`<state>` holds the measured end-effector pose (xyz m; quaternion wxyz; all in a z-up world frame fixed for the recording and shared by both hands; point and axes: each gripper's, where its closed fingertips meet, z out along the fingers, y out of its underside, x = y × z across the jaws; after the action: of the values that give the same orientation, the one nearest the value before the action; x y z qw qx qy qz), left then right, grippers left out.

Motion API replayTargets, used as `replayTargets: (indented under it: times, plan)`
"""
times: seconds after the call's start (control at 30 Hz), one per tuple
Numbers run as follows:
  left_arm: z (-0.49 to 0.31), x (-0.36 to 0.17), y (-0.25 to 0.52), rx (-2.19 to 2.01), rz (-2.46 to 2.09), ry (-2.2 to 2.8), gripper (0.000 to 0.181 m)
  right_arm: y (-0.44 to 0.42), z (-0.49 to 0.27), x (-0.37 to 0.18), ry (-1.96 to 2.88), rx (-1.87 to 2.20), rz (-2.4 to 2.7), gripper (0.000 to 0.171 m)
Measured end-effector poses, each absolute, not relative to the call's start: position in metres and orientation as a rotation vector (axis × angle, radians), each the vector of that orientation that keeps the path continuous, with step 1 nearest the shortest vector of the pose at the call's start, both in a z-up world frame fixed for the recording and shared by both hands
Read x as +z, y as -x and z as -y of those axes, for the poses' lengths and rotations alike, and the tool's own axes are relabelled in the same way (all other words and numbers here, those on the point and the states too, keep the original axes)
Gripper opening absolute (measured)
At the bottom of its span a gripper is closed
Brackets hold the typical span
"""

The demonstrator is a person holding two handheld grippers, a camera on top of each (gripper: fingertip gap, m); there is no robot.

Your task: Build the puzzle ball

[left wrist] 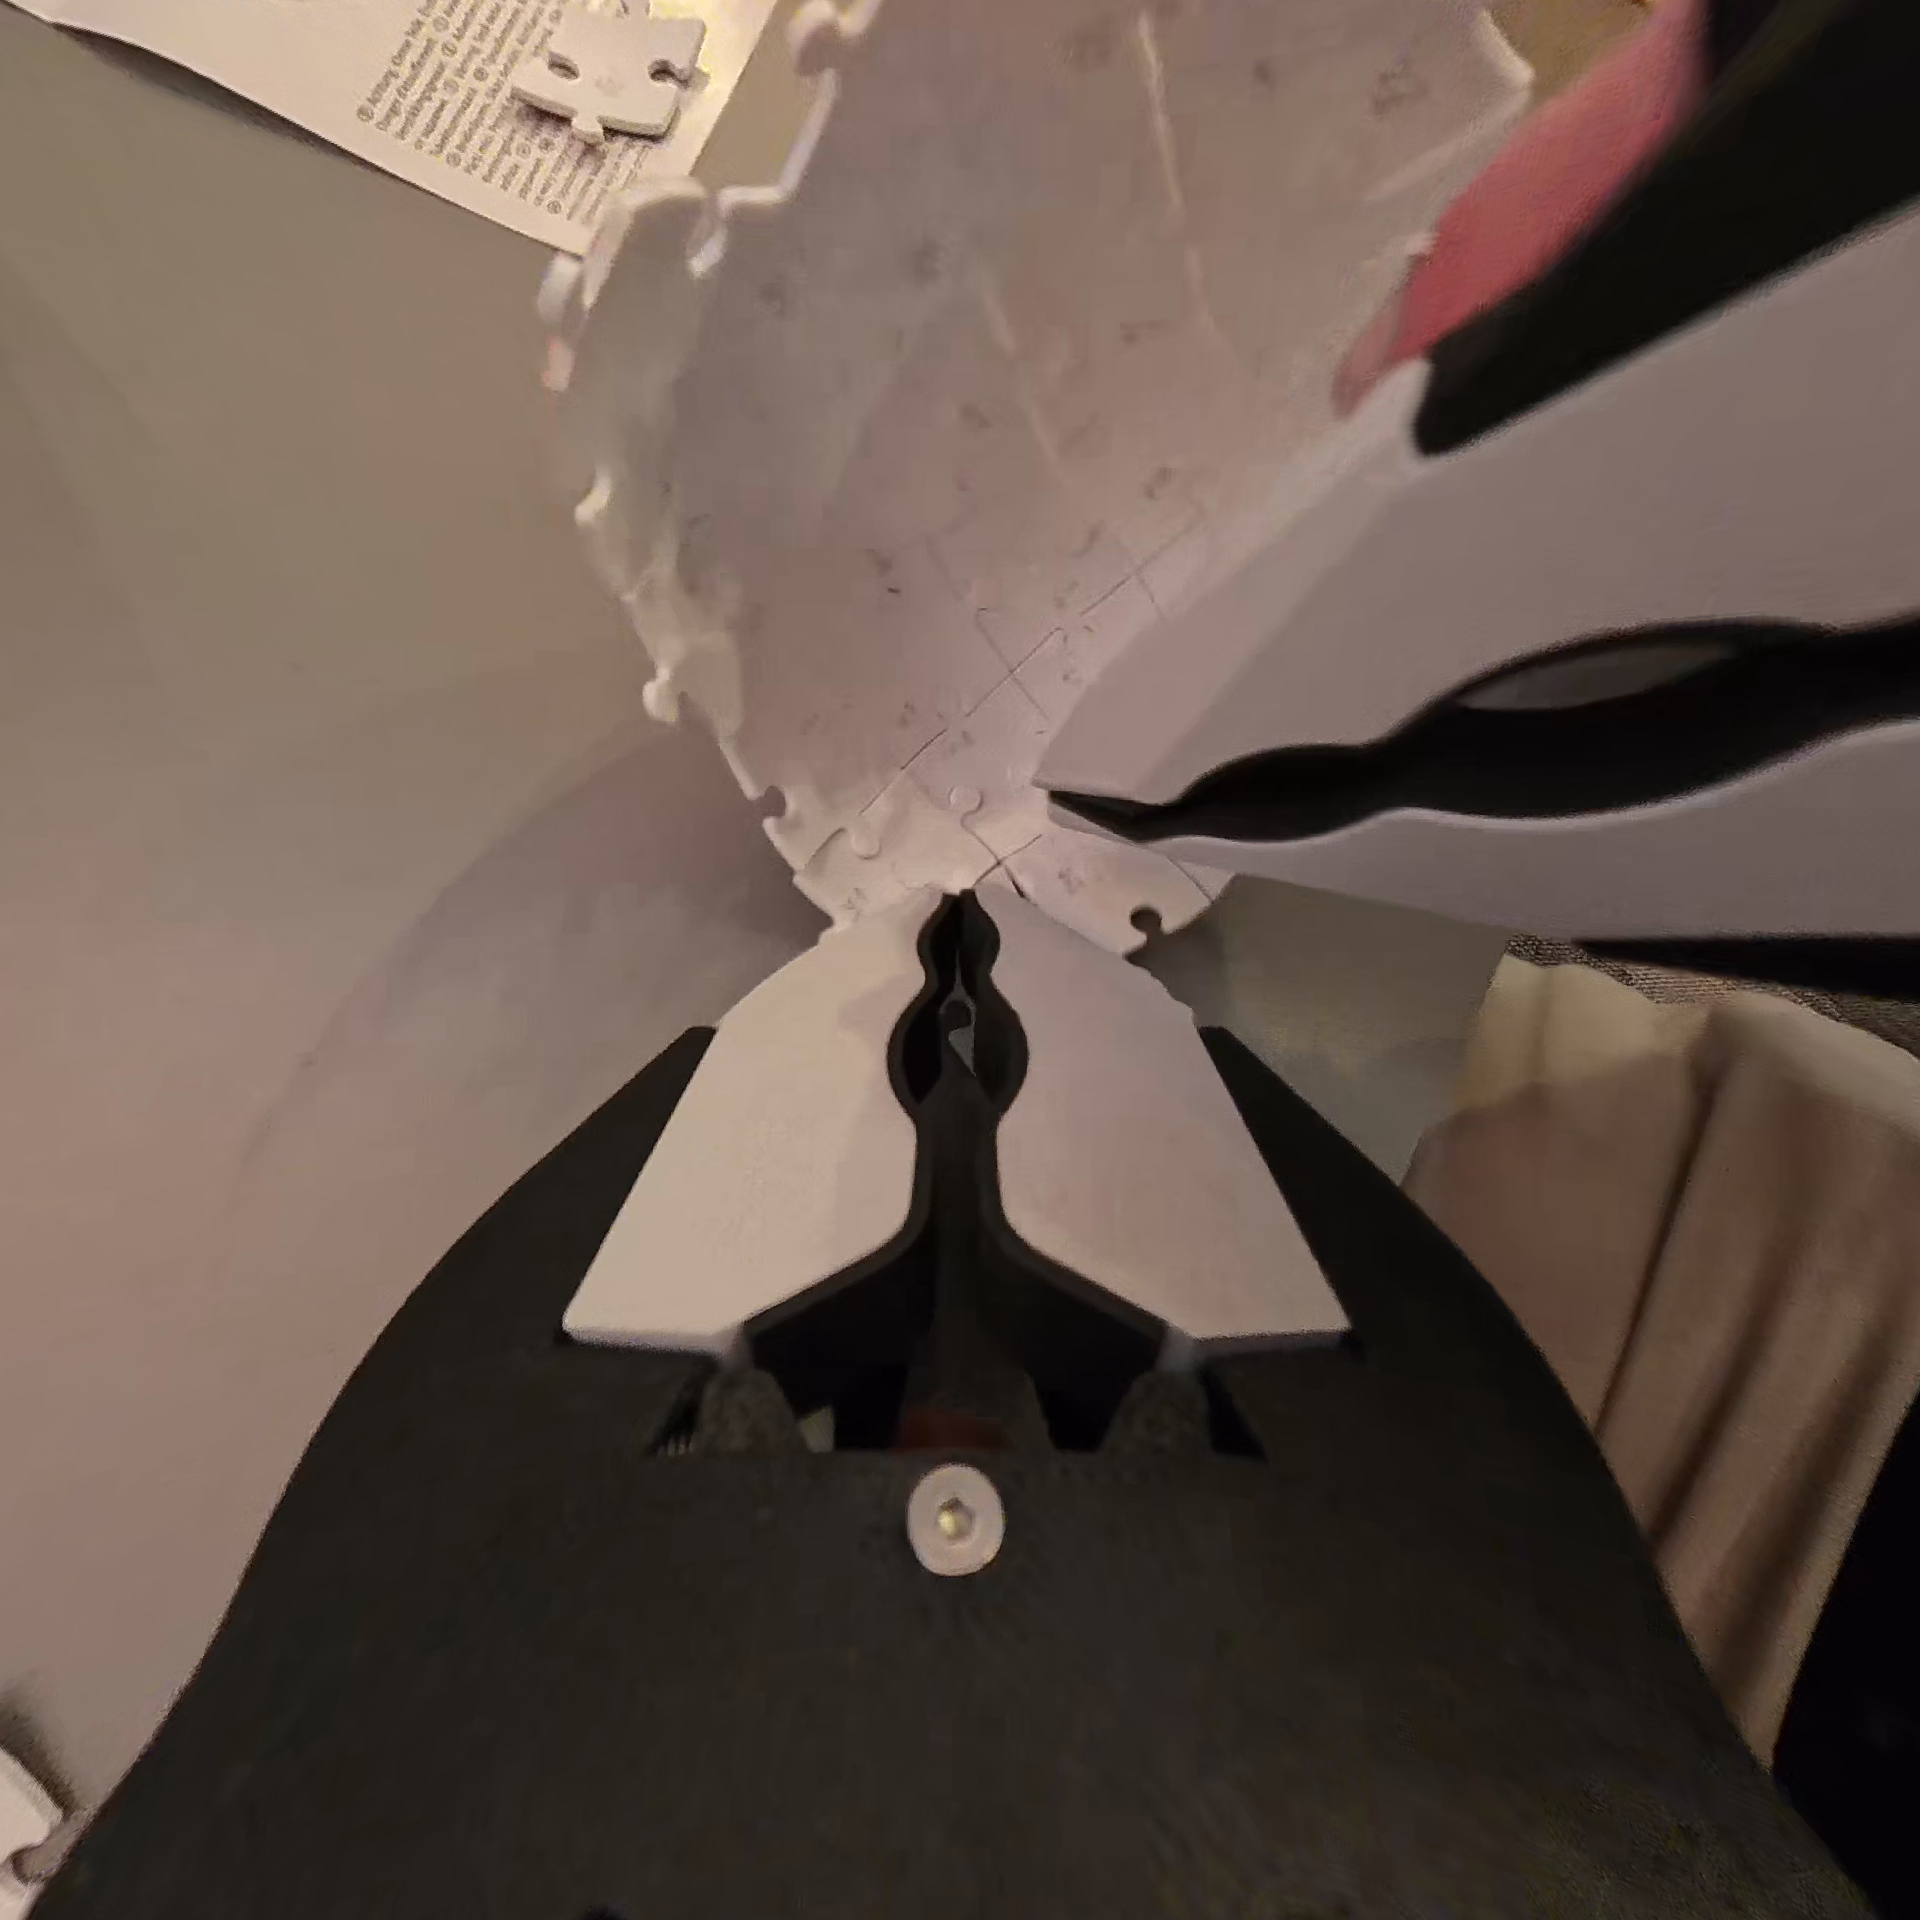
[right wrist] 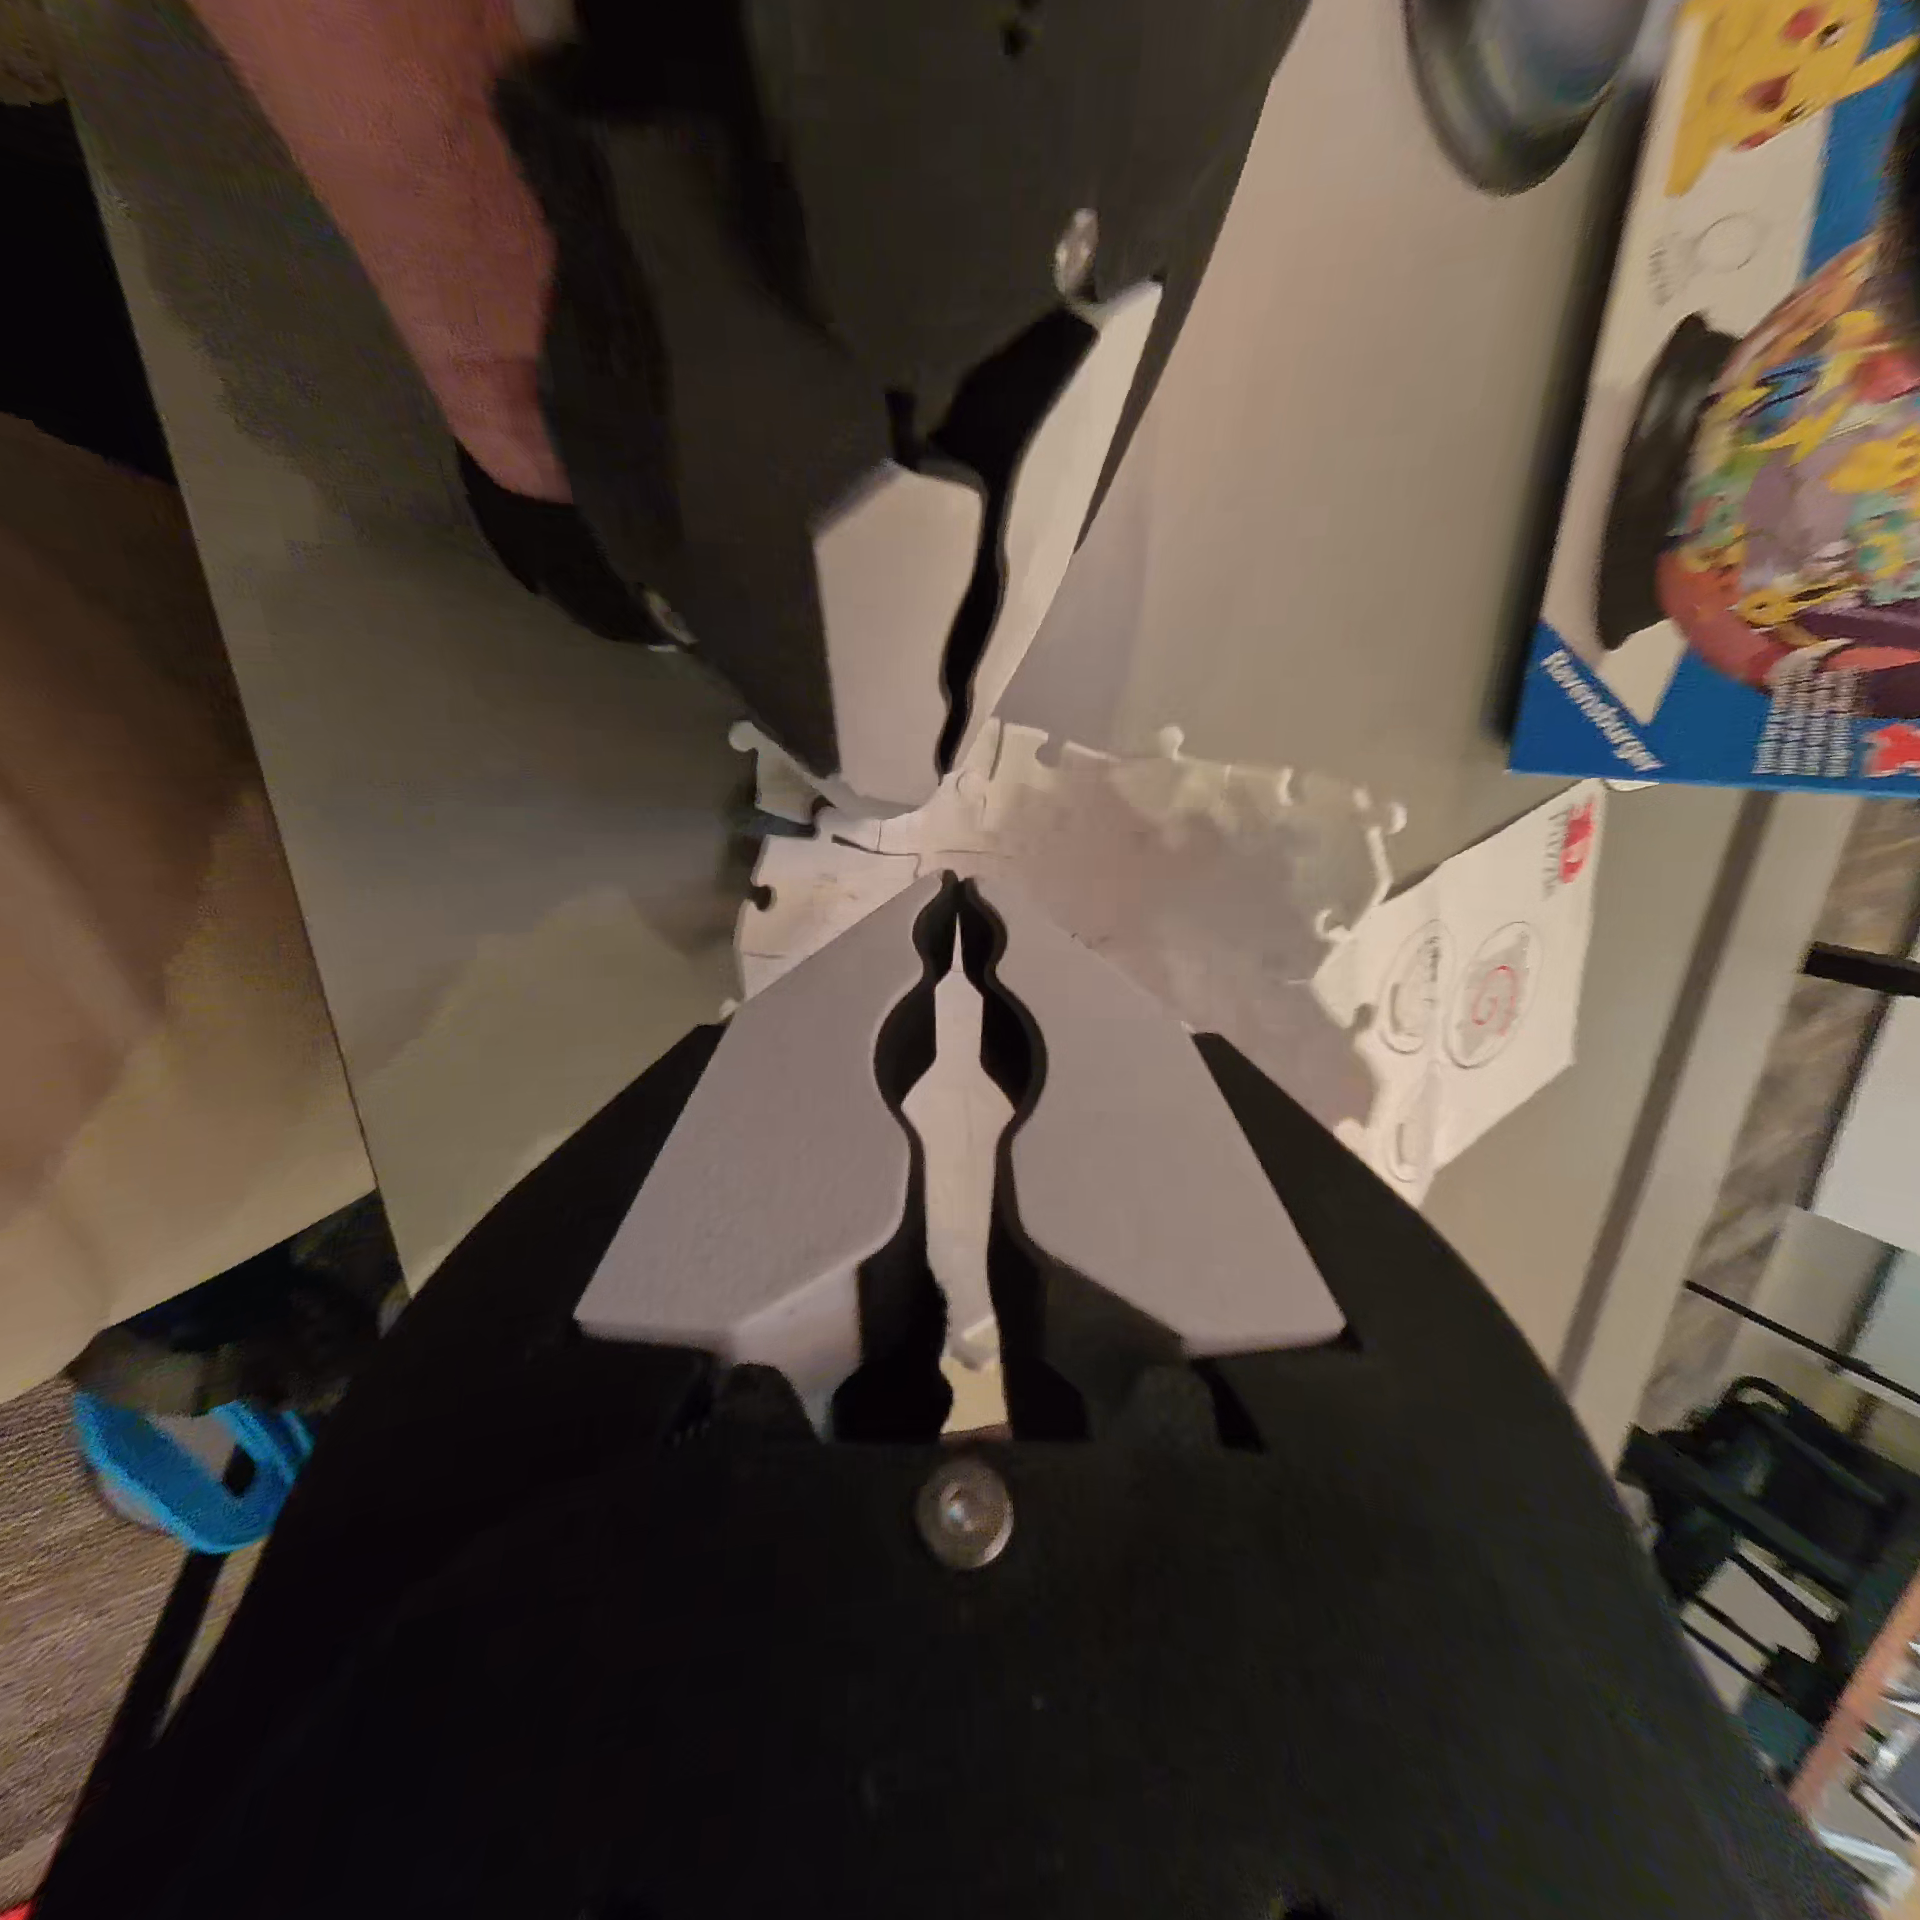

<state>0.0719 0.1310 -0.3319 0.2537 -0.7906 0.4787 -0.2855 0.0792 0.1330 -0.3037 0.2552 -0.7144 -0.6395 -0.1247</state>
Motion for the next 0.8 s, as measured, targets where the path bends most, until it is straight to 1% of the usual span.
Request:
replayTargets:
  times: [0.33, 0.43, 0.6, 0.8]
  plan:
    - [-0.129, -0.332, -0.074, -0.831, -1.284, 2.179, 0.0, -0.073, -0.104, -0.284, 1.819, -0.577, 1.642, 0.0]
    - [-0.129, -0.332, -0.074, -0.846, -1.285, 2.186, 0.0, -0.058, -0.091, -0.278, 1.808, -0.521, 1.617, 0.0]
    - [-0.129, -0.332, -0.074, -0.858, -1.276, 2.193, 0.0, -0.058, -0.097, -0.303, 1.92, -0.566, 1.484, 0.0]
    - [-0.129, -0.332, -0.074, -0.866, -1.269, 2.2, 0.0, -0.076, -0.119, -0.308, 2.002, -0.622, 1.284, 0.0]
